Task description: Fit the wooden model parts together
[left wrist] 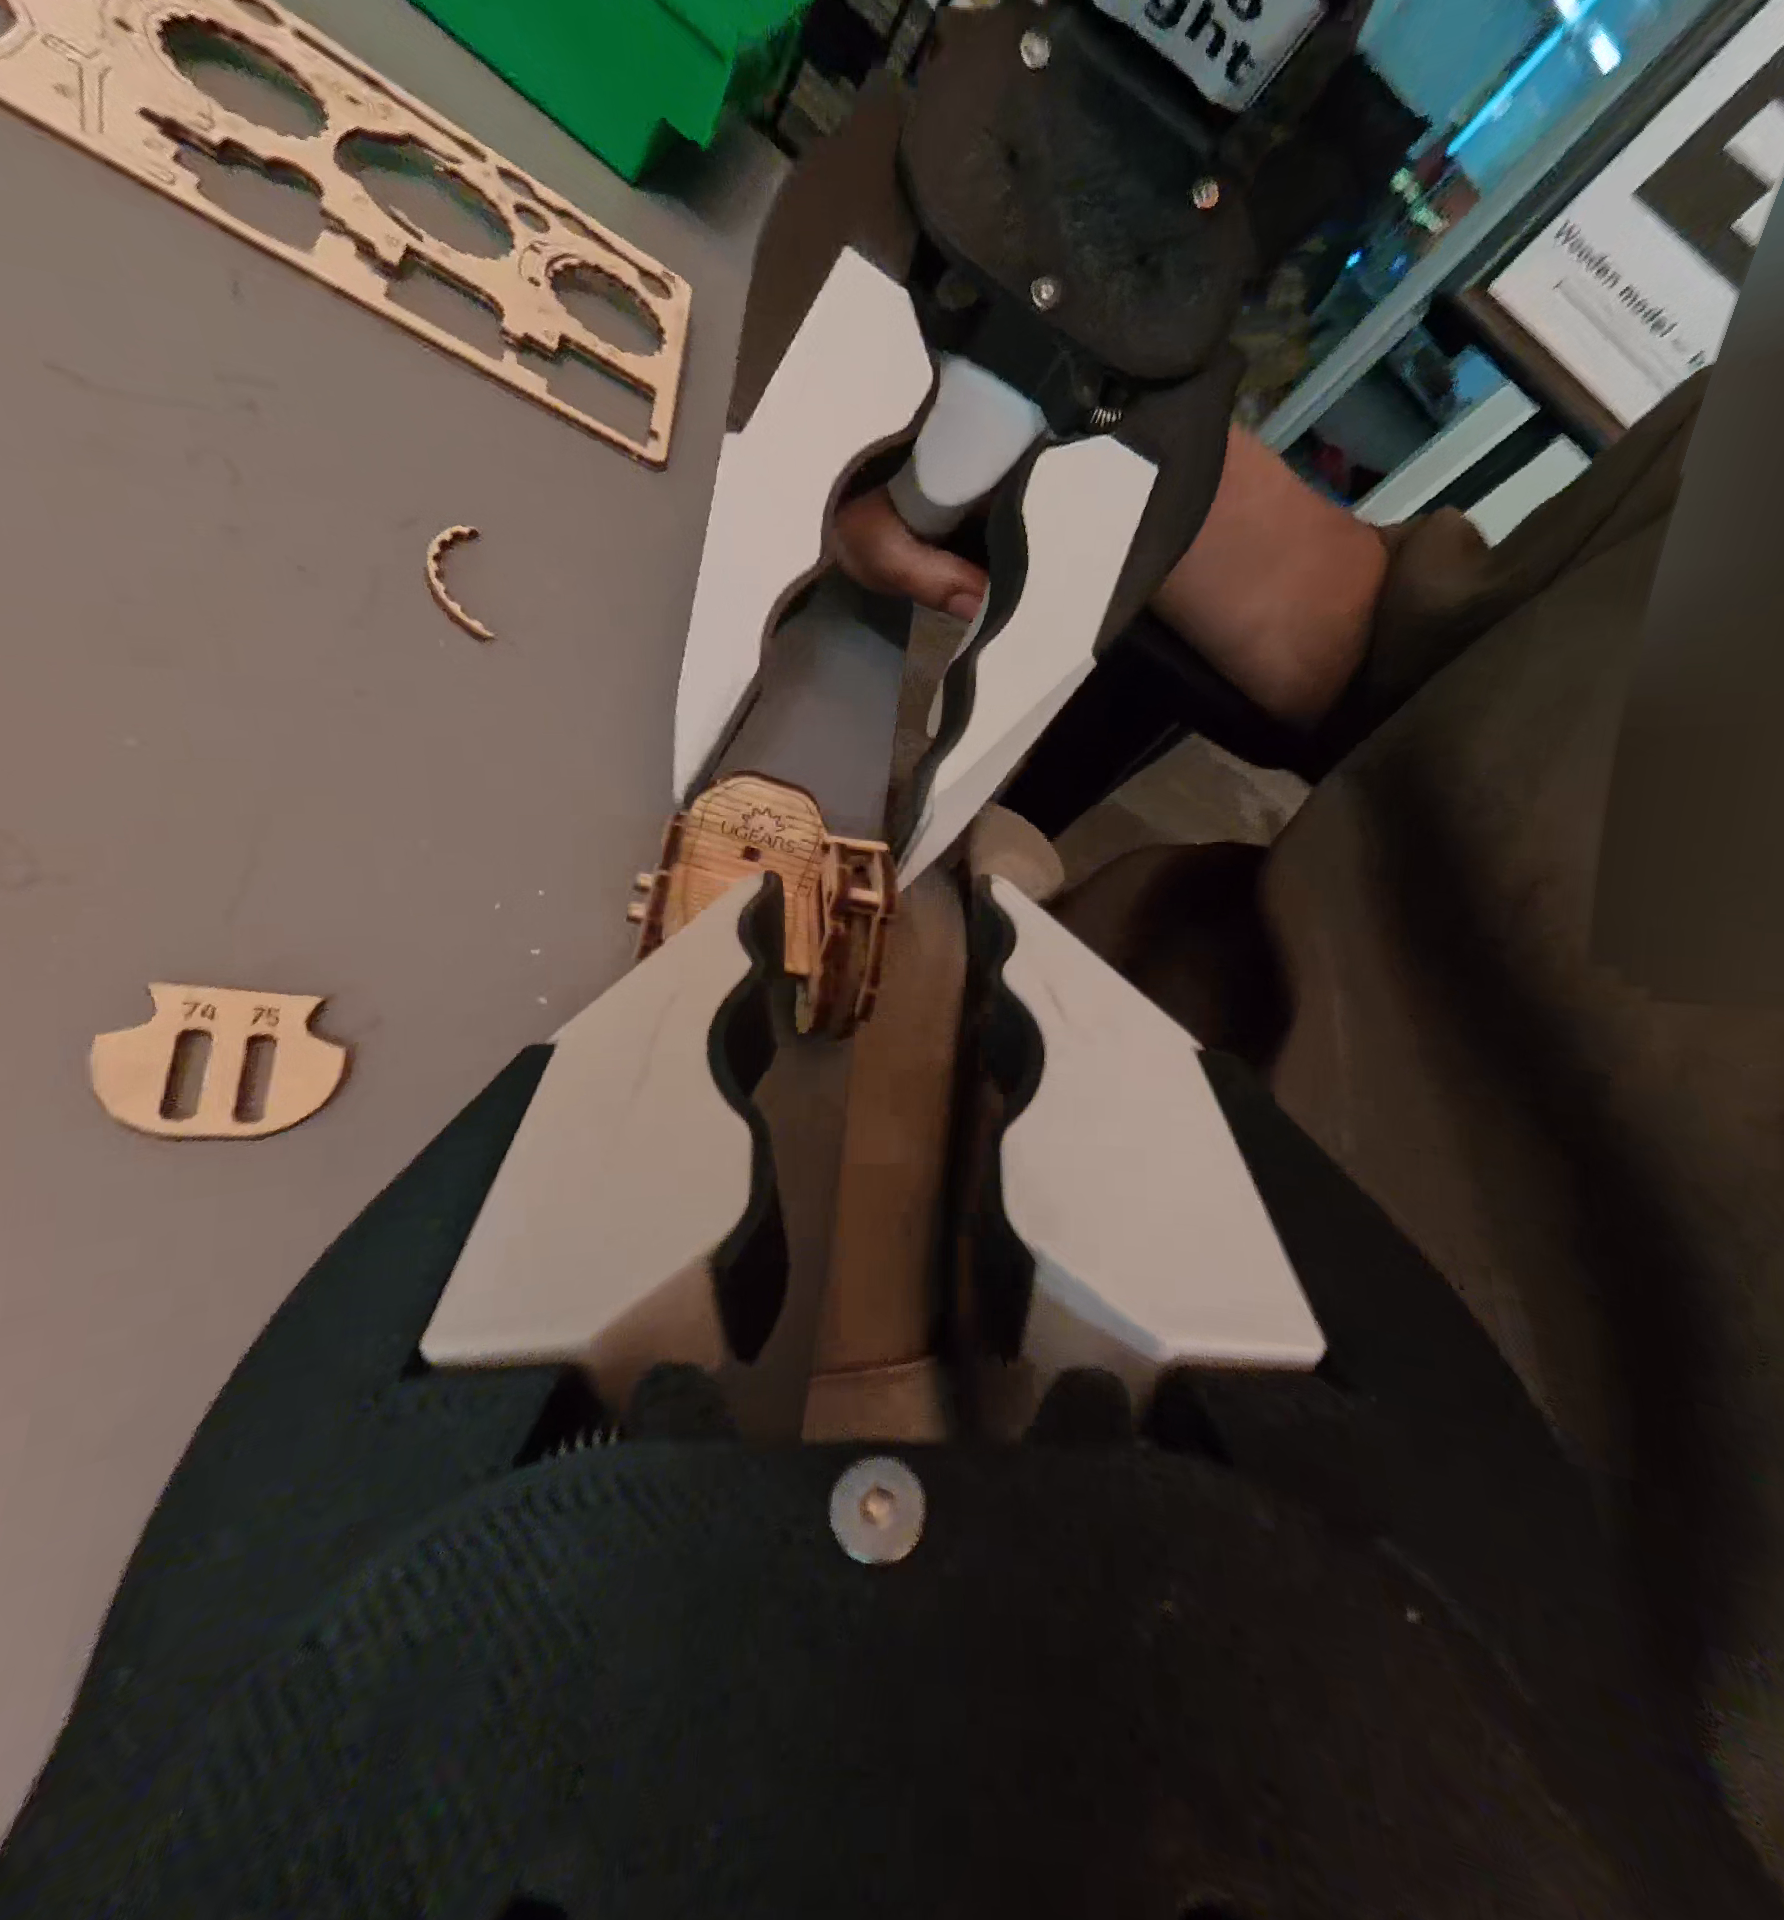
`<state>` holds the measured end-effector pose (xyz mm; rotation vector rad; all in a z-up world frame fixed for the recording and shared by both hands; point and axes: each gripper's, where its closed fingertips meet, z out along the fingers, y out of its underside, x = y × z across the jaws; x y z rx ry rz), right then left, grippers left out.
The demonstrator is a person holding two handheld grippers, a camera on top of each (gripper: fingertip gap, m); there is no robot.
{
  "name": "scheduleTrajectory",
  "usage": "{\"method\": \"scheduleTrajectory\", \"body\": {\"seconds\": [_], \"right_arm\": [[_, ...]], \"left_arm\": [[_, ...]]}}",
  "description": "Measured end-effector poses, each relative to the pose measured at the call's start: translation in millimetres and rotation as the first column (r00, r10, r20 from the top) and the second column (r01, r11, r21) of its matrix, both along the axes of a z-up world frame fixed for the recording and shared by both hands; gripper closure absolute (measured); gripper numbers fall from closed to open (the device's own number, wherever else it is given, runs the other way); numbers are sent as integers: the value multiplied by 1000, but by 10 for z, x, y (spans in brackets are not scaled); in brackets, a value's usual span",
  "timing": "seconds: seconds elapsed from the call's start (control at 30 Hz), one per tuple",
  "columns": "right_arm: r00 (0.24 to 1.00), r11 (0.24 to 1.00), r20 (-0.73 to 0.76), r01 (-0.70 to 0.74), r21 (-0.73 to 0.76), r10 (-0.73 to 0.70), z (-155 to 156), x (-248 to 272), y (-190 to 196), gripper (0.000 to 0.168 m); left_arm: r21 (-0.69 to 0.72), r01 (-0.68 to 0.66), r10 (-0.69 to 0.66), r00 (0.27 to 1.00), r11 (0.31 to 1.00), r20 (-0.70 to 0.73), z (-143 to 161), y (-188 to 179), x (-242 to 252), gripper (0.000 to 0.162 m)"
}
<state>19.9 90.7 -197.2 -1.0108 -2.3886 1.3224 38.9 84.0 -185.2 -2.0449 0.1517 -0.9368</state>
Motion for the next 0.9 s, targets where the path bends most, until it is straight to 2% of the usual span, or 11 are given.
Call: {"method": "scheduleTrajectory", "body": {"seconds": [0.3, 0.57, 0.67, 0.9], "right_arm": [[1000, 992, -18, 25, 125, -23, -6, 12, 4, 131], [1000, 987, -9, 19, 157, -18, -4, 8, 3, 131], [1000, 985, -8, 22, 169, -21, -3, 6, 8, 131], [1000, 984, -2, 23, 177, -23, -6, 15, 6, 131]], "left_arm": [[-7, -33, 30, 979, 999, -203, -48, 18, -6, 139], [-86, 17, -45, 941, 996, -334, -47, 17, -37, 144], [-117, 60, -99, 925, 991, -367, -39, 32, -15, 152], [-157, 91, -146, 912, 983, -384, -44, 28, 0, 153]]}}
